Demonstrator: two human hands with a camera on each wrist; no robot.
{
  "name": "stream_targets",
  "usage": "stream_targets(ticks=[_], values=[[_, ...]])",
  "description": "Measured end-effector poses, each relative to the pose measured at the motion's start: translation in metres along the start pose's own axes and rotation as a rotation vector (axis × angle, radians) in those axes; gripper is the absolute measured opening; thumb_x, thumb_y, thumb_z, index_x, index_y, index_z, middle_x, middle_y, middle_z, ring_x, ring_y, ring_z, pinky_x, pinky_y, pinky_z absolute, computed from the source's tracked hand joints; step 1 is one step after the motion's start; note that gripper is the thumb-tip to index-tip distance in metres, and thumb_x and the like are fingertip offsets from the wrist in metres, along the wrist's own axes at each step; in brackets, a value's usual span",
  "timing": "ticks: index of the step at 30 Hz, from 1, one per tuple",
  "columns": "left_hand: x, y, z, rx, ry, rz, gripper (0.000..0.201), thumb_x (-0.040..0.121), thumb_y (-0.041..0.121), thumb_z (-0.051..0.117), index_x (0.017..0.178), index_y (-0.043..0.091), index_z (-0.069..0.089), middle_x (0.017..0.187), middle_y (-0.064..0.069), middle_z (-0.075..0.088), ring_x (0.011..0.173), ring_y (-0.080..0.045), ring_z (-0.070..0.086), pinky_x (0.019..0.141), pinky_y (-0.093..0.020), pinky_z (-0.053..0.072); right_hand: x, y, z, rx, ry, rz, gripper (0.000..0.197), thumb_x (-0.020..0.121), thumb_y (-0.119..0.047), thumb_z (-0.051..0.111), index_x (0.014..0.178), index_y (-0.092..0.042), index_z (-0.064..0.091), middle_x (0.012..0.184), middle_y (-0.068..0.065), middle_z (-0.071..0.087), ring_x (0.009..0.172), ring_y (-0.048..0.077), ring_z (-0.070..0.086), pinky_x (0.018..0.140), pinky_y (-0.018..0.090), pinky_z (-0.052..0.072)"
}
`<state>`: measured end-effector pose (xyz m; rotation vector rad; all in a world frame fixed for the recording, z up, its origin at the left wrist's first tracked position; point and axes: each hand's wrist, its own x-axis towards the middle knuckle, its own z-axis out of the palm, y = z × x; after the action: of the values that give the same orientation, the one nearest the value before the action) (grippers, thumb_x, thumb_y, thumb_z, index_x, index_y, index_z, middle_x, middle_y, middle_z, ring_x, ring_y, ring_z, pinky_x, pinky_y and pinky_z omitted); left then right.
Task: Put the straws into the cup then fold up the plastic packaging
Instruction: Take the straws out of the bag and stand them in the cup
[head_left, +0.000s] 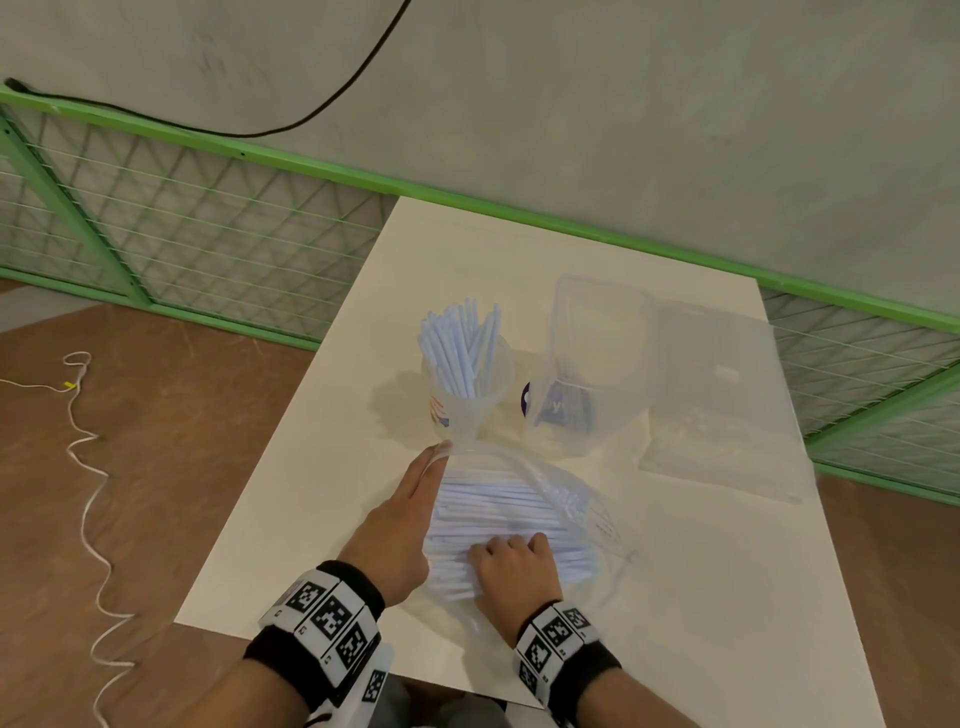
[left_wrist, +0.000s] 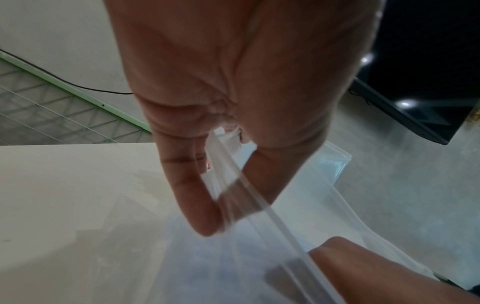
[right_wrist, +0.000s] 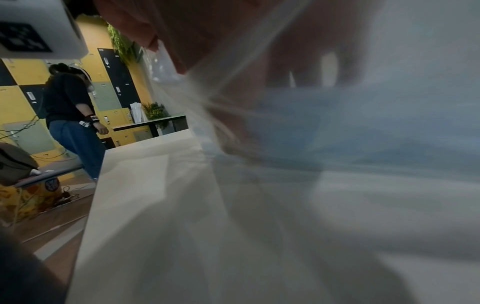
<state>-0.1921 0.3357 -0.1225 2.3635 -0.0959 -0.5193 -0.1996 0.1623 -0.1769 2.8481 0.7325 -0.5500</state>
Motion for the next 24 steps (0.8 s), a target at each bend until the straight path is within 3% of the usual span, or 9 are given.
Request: stream_targets(ticks=[5, 8, 10, 11, 13, 15, 17, 21, 24], values=[[0.0, 0.002, -0.002, 0.011, 0.002, 0.0, 0.107, 0.069, -0.014, 0.049, 0.153, 0.033, 0.001, 0.156, 0.03, -0.011, 0.09, -0.017, 0.059, 0.071, -0.03, 0.054, -0.002, 0.005, -0.002, 0.062, 0.005, -0.021, 0.029, 0.089, -0.027, 0.048, 0.115, -0.016, 0.056, 0.113, 0.006, 0.062, 0.107, 0.031, 0.056, 0.096, 0.045, 0.033], [0.001, 0.002, -0.001, 0.021, 0.005, -0.006, 0.107, 0.07, -0.013, 0.05, 0.153, 0.033, 0.001, 0.156, 0.029, -0.011, 0.08, -0.019, 0.059, 0.067, -0.031, 0.053, -0.012, 0.015, -0.013, 0.215, 0.09, -0.019, 0.032, 0.084, -0.036, 0.045, 0.11, -0.02, 0.049, 0.097, -0.001, 0.067, 0.088, 0.027, 0.062, 0.089, 0.041, 0.036], [0.002, 0.006, 0.003, 0.019, -0.007, 0.016, 0.106, 0.071, -0.013, 0.051, 0.153, 0.031, 0.001, 0.156, 0.028, -0.01, 0.081, -0.017, 0.057, 0.066, -0.029, 0.052, -0.022, 0.026, -0.021, 0.322, 0.214, -0.028, 0.024, 0.076, -0.037, 0.047, 0.095, -0.023, 0.05, 0.075, -0.005, 0.066, 0.065, 0.021, 0.062, 0.071, 0.032, 0.04], [0.002, 0.006, 0.002, 0.02, -0.009, 0.017, 0.105, 0.071, -0.012, 0.051, 0.153, 0.031, 0.001, 0.157, 0.027, -0.01, 0.082, -0.015, 0.055, 0.065, -0.026, 0.049, -0.026, 0.029, -0.027, 0.416, 0.281, -0.004, 0.019, 0.073, -0.038, 0.049, 0.088, -0.025, 0.051, 0.065, -0.007, 0.063, 0.055, 0.018, 0.059, 0.062, 0.026, 0.038], [0.002, 0.006, 0.003, 0.012, -0.01, 0.007, 0.106, 0.071, -0.013, 0.051, 0.153, 0.031, 0.0, 0.157, 0.028, -0.01, 0.081, -0.014, 0.053, 0.065, -0.024, 0.047, -0.035, 0.036, -0.035, 0.69, 0.437, 0.035, 0.015, 0.079, -0.04, 0.054, 0.079, -0.024, 0.054, 0.06, -0.007, 0.057, 0.054, 0.016, 0.056, 0.054, 0.026, 0.038], [0.002, 0.004, 0.002, 0.01, -0.007, -0.002, 0.109, 0.07, -0.014, 0.051, 0.153, 0.033, -0.002, 0.156, 0.029, -0.011, 0.079, -0.017, 0.058, 0.065, -0.026, 0.051, -0.041, 0.035, -0.046, 1.11, 0.49, 0.13, 0.029, 0.085, -0.042, 0.06, 0.074, -0.016, 0.057, 0.066, -0.002, 0.059, 0.065, 0.018, 0.061, 0.063, 0.03, 0.049], [0.004, 0.003, 0.001, 0.008, -0.007, -0.004, 0.109, 0.07, -0.015, 0.052, 0.153, 0.032, -0.002, 0.157, 0.028, -0.011, 0.081, -0.019, 0.06, 0.066, -0.028, 0.052, -0.046, 0.032, -0.052, 1.365, 0.511, 0.204, 0.028, 0.083, -0.03, 0.069, 0.074, -0.005, 0.063, 0.072, 0.011, 0.064, 0.074, 0.027, 0.065, 0.071, 0.037, 0.052], [0.003, 0.004, -0.002, -0.005, 0.001, 0.01, 0.105, 0.071, -0.013, 0.051, 0.153, 0.029, 0.002, 0.158, 0.025, -0.008, 0.1, -0.02, 0.057, 0.076, -0.031, 0.054, -0.048, 0.023, -0.033, 1.225, 0.437, 0.174, 0.018, 0.08, -0.031, 0.066, 0.07, -0.015, 0.064, 0.073, 0.002, 0.066, 0.073, 0.016, 0.064, 0.074, 0.036, 0.053], [0.003, 0.003, -0.003, -0.012, -0.005, 0.015, 0.106, 0.07, -0.014, 0.05, 0.153, 0.032, 0.001, 0.157, 0.027, -0.008, 0.096, -0.018, 0.057, 0.076, -0.032, 0.054, -0.05, 0.032, -0.019, 1.07, 0.429, 0.158, 0.021, 0.078, -0.033, 0.064, 0.064, -0.02, 0.055, 0.067, -0.006, 0.058, 0.069, 0.011, 0.059, 0.074, 0.029, 0.047]])
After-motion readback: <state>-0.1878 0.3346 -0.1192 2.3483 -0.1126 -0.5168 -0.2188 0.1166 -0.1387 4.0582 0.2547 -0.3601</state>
